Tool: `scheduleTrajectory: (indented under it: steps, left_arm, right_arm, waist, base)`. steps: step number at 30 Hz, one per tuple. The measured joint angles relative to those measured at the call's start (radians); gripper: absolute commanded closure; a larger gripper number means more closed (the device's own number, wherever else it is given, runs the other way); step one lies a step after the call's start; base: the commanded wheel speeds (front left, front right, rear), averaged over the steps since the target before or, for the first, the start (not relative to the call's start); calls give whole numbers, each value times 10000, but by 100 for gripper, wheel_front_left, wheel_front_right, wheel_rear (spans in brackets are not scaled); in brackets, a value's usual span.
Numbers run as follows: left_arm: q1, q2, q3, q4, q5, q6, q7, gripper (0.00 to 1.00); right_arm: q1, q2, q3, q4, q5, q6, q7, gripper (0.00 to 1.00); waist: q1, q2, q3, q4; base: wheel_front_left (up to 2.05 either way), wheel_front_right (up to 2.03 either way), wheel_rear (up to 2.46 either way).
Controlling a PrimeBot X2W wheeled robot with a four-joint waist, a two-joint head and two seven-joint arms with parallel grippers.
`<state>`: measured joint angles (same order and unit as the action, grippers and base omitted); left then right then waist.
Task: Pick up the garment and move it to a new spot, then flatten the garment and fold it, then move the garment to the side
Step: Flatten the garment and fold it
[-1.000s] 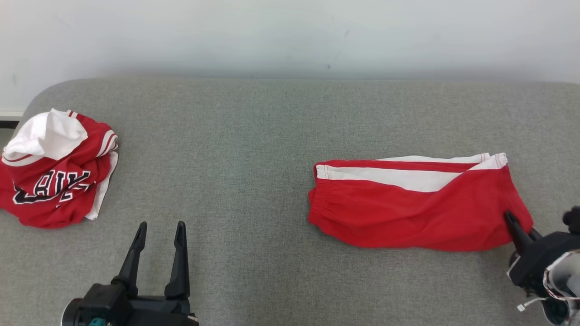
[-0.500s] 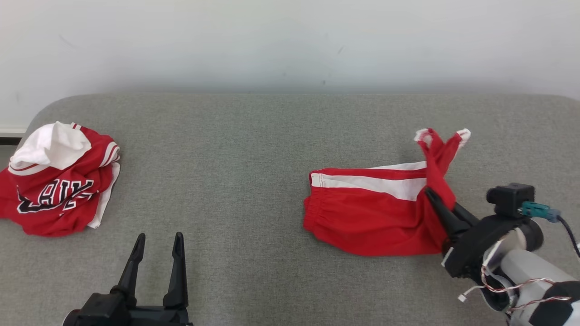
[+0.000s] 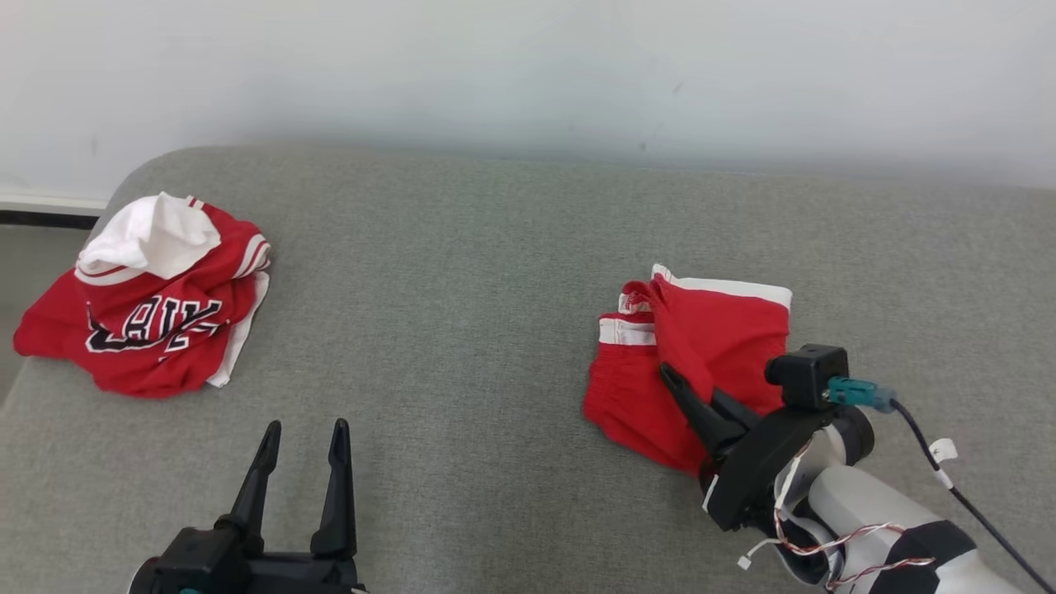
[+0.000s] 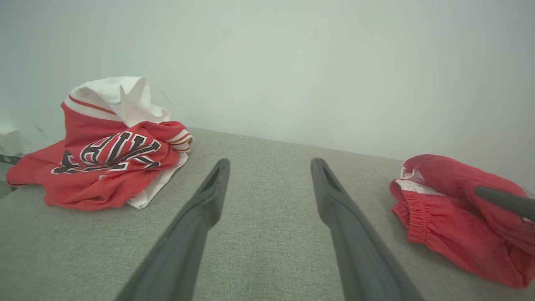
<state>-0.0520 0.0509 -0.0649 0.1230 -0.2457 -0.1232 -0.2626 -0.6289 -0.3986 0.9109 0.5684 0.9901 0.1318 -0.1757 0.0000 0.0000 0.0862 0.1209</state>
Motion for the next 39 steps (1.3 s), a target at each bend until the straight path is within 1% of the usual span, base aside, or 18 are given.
scheduleTrajectory:
  steps: [5,6,8,9,10,11,15,20,24,28,29,30,31,36,39]
  left_arm:
    - [-101,0,-125,38,-42,15,0,0]
    - [-101,0,-178,58,-59,46,0,0]
    - [-101,2,-201,69,-86,88,0,0]
    - [-101,0,-205,79,-86,88,0,0]
    - [-101,0,-205,86,-86,88,0,0]
    - [-101,0,-190,98,-86,86,0,0]
    - [-97,0,-67,90,-77,88,0,0]
    - [-82,0,-8,69,-21,88,0,0]
    - [-81,0,-8,8,-8,86,0,0]
    - [-88,0,-19,-40,-2,84,0,0]
    - [-93,0,-31,-48,8,82,0,0]
    - [-98,-2,-46,-54,12,81,0,0]
    - [-104,-2,-50,-52,25,77,0,0]
    - [-194,0,-92,-19,65,73,0,0]
    - [-241,2,-107,27,69,36,0,0]
  right_arm:
    - [246,593,-115,399,-336,0,71,100]
    - [345,851,-144,546,-366,0,75,100]
    - [414,988,-153,709,-433,0,82,100]
    - [424,1016,-174,803,-493,0,56,73]
    - [432,1020,-192,869,-575,0,-21,42]
    - [449,1018,-263,917,-600,0,-109,0]
    - [456,911,-865,750,-673,0,-650,0]
    - [563,393,-2196,589,-1018,0,-848,0]
    - [874,159,-3611,351,-1661,0,-863,0]
    - [1377,153,-4569,255,-2424,0,-882,0]
    - [1455,174,-4707,263,-2591,0,-882,51]
    - [1508,213,-4807,267,-2757,0,-882,90]
    - [1562,282,-4892,288,-2901,0,-882,100]
    - [1606,606,-4801,696,-3634,0,-882,100]
    - [1590,834,-4487,1103,-3946,0,-884,100]
  waist:
    - [1,0,78,275]
    - [0,0,95,349]
    - [0,0,106,392]
    - [1,0,105,397]
    - [1,0,100,394]
    - [0,0,93,383]
    - [0,0,54,263]
    - [0,0,-11,50]
    - [0,0,-4,-70]
    - [0,0,104,-87]
    - [0,0,139,-79]
    - [0,0,173,-66]
    - [0,0,206,-49]
    - [0,0,320,101]
    - [0,0,343,208]
  base:
    - [0,0,0]
    - [0,0,0]
    - [0,0,0]
    - [0,0,0]
    - [0,0,0]
    - [0,0,0]
    - [0,0,0]
    - [0,0,0]
    - [0,0,0]
    - [0,0,0]
    - [0,0,0]
    - [0,0,0]
    - [0,0,0]
    - [0,0,0]
    - [0,0,0]
